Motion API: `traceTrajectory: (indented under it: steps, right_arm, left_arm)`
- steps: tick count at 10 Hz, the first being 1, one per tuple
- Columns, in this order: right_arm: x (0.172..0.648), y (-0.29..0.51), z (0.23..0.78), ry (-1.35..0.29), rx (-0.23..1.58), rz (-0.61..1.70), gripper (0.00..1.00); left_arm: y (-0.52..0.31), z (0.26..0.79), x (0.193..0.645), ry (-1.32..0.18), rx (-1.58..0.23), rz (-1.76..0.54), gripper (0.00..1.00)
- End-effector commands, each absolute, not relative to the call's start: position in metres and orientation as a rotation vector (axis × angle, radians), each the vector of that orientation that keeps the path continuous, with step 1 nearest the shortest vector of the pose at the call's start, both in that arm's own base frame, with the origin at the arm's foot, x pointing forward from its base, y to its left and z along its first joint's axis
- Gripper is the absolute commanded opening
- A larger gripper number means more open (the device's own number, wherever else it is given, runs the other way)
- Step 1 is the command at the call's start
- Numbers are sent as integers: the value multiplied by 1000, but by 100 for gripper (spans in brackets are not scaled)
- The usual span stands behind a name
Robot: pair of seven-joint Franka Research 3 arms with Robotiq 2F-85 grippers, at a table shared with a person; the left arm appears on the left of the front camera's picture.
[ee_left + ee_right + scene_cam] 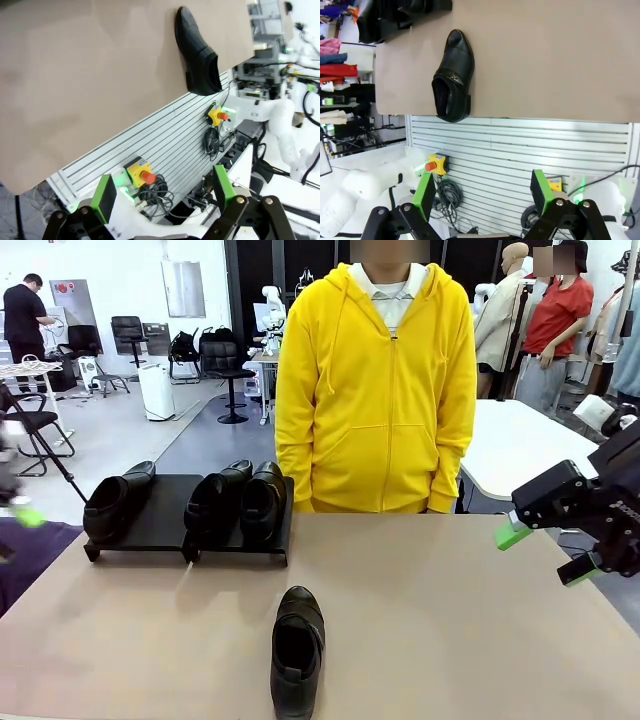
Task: Organize the shoes by placing them on the stand.
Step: Place the Shoe from the middle of the table onto the Shoes Stand.
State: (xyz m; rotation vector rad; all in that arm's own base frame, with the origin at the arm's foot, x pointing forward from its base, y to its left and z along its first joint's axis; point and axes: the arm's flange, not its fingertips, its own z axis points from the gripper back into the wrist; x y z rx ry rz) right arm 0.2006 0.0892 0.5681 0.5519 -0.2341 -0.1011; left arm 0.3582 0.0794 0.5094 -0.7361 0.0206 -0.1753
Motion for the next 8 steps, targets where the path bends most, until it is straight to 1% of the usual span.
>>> traceTrajectory:
  steps: [1, 2, 4, 5, 6, 7, 8]
  right_arm:
    - [203, 88, 570, -230, 581, -72, 100]
    - [203, 88, 570, -230, 581, -72, 100]
    - [203, 88, 570, -230, 581, -72, 100]
    - [203, 88, 570, -230, 581, -72, 100]
    - [203, 88, 570, -230, 581, -72, 100]
    - [203, 88, 570, -230, 581, -72, 100]
    - [203, 88, 570, -230, 581, -72, 100]
  left_arm:
    - [-54, 495, 376, 67, -611, 69, 100]
    - [-115, 475, 383, 60, -536, 114, 100]
    - [-188, 447, 379, 36, -380, 41, 100]
    - [-204, 447, 373, 84, -399, -47, 100]
    - [-195, 469, 374, 148, -457, -186, 100]
    - [-220, 442, 356, 38, -423, 15, 100]
    - [-220, 442, 356, 38, -423, 15, 100]
